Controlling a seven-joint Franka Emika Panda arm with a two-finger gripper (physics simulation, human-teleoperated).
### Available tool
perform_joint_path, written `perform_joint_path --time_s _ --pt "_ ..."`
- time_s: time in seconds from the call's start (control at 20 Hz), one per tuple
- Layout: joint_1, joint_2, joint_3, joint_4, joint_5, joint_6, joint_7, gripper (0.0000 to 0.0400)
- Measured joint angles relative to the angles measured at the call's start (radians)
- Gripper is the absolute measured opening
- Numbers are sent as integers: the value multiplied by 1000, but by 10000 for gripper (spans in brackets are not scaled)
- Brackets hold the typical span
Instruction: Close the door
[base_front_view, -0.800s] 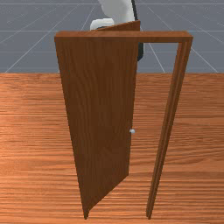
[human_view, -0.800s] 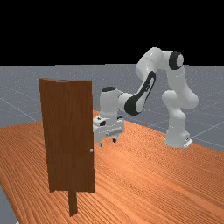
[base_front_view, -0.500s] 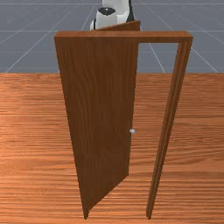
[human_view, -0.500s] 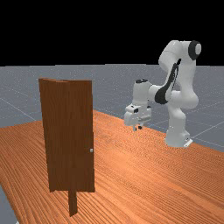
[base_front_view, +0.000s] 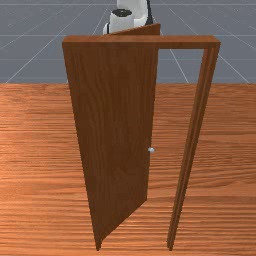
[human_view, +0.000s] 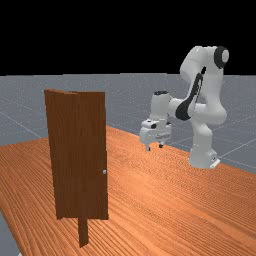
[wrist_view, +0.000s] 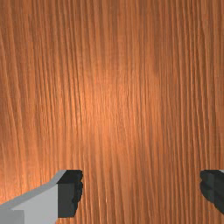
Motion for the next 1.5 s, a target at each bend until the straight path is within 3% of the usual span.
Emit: perform_joint_path --time_s 0.1,0.15,0.35,0.7,0.8,0.85,0.95,1.2,1.5 --pt "5 104 1 94 8 65 2 400" --pt "14 188 0 232 33 -83 -168 400" --pt "8 341 14 431 45 -129 -147 400" --pt "26 422 35 546 46 -163 -118 400" --pt "49 457 17 596 -24 -186 -4 400" --pt "44 471 19 616 40 -194 34 400" --pt "55 488 3 642 45 -209 144 400" --pt "10 503 -5 663 52 -207 7 400" --pt "10 609 -4 825 62 -263 12 400"
